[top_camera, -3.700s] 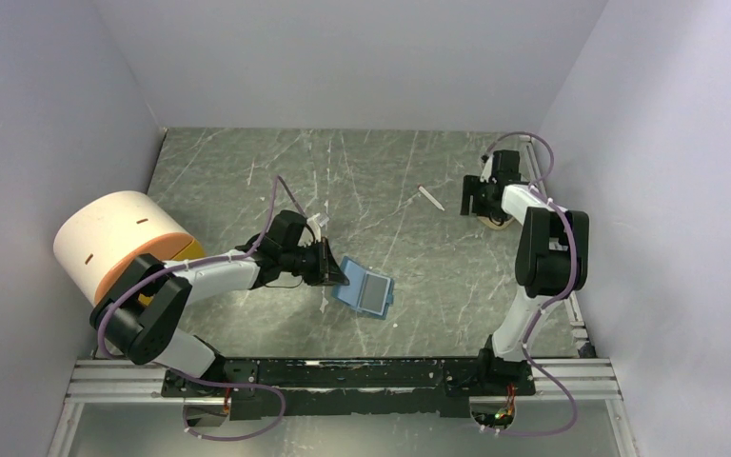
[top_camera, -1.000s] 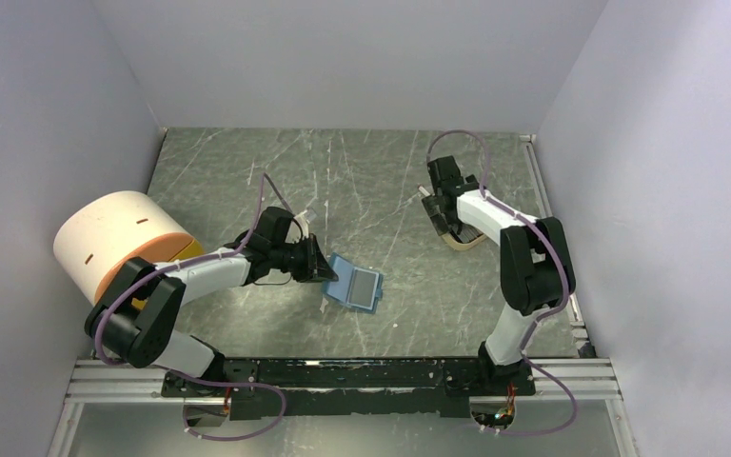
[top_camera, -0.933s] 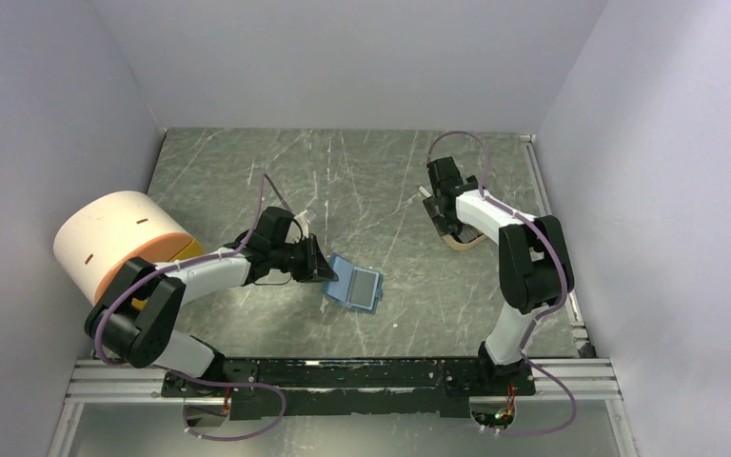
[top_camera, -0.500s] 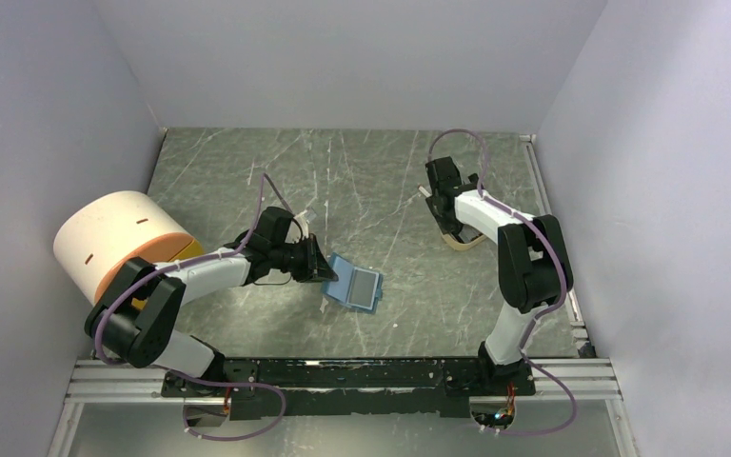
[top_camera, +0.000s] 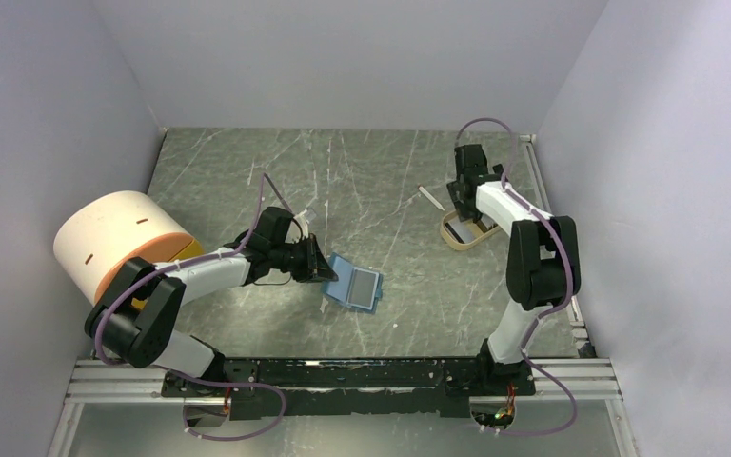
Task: Put the credit cards into the card holder
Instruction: Pick up the credit card from the storage box, then insert the credit card into the card holder.
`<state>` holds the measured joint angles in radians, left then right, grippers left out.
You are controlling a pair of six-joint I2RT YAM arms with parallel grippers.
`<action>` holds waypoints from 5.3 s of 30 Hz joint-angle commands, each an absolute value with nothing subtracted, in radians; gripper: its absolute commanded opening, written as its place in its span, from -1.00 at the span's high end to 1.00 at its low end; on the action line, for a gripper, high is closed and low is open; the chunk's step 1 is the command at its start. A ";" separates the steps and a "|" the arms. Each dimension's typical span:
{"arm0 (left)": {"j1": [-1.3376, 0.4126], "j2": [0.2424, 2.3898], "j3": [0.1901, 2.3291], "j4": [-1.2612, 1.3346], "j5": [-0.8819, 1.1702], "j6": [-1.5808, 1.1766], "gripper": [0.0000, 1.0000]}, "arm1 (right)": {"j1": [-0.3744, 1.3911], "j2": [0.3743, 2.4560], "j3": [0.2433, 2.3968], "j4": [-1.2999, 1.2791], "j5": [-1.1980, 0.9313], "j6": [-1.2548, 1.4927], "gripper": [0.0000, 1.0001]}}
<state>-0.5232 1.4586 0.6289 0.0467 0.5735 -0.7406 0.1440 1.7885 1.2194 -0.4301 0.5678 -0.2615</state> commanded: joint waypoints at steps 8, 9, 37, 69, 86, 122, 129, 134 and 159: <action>-0.515 1.447 0.633 0.051 0.596 -0.740 0.75 | 0.047 1.819 1.294 -0.422 0.460 -0.310 -0.93; -0.515 1.449 0.635 0.052 0.599 -0.739 0.75 | 0.045 1.825 1.296 -0.425 0.454 -0.308 -0.92; -0.516 1.457 0.624 0.071 0.602 -0.746 0.75 | 0.078 1.827 1.322 -0.464 0.485 -0.308 -0.63; -0.516 1.458 0.615 0.081 0.605 -0.753 0.76 | 0.112 1.822 1.347 -0.498 0.447 -0.296 0.40; -0.515 1.449 0.637 0.052 0.608 -0.743 0.75 | 0.170 1.830 1.384 -0.644 0.382 -0.226 1.00; -0.535 1.547 0.407 0.575 0.611 -1.096 0.48 | 0.484 1.328 1.160 -0.405 -0.045 0.283 0.97; -0.535 1.490 0.416 0.405 0.562 -1.001 0.40 | 0.553 1.299 1.010 -0.271 -0.144 0.420 1.00; -0.533 1.472 0.414 0.336 0.536 -0.963 0.38 | 0.602 1.282 0.883 -0.133 -0.226 0.527 1.00; -0.530 1.423 0.303 0.331 0.520 -0.947 0.72 | 0.647 1.312 0.501 0.305 -0.274 0.815 1.00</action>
<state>-0.5316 1.4212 0.3279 0.2935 0.5133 -0.9459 0.6380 1.2934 0.5220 0.2298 -0.2745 0.7898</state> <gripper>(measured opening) 0.141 0.008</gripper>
